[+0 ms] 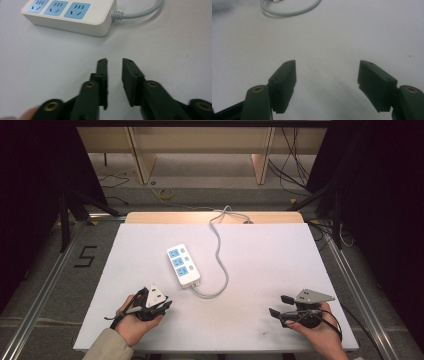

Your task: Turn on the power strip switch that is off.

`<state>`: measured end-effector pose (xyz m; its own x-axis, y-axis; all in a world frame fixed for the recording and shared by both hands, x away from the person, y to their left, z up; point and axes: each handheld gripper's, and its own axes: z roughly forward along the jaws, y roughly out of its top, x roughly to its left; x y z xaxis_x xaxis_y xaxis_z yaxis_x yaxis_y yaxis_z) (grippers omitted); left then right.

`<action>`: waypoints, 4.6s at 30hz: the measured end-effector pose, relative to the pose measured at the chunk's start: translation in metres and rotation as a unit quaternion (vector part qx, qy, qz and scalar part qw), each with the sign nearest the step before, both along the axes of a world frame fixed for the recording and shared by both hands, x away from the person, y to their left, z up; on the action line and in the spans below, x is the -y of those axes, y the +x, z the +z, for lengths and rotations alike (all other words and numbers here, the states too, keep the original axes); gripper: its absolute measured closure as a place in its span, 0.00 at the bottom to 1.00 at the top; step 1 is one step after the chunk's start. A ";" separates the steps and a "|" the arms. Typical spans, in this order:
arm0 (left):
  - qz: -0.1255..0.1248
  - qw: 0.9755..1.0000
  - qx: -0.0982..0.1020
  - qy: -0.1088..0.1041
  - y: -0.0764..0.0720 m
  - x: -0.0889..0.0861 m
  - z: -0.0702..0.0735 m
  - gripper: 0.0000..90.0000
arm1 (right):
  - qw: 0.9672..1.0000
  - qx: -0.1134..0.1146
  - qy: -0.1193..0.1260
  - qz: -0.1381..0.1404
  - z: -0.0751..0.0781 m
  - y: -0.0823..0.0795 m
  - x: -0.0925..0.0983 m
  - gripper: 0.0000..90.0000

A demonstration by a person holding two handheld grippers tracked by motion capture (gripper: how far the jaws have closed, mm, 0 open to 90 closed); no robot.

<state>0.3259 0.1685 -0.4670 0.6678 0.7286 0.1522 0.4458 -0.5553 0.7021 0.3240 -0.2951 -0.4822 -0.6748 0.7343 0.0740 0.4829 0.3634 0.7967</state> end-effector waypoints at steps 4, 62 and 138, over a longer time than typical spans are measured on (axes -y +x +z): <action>0.010 1.000 -0.010 0.001 0.001 -0.002 0.004 0.99 | 1.000 0.001 0.001 0.000 0.000 0.000 0.000 0.36; 0.051 0.997 -0.057 -0.011 0.058 0.023 0.028 1.00 | 1.000 0.003 0.000 0.000 0.000 -0.001 -0.001 0.36; 0.055 0.996 -0.071 0.027 0.123 0.041 0.045 1.00 | 1.000 0.002 -0.002 0.000 0.000 -0.001 -0.002 0.36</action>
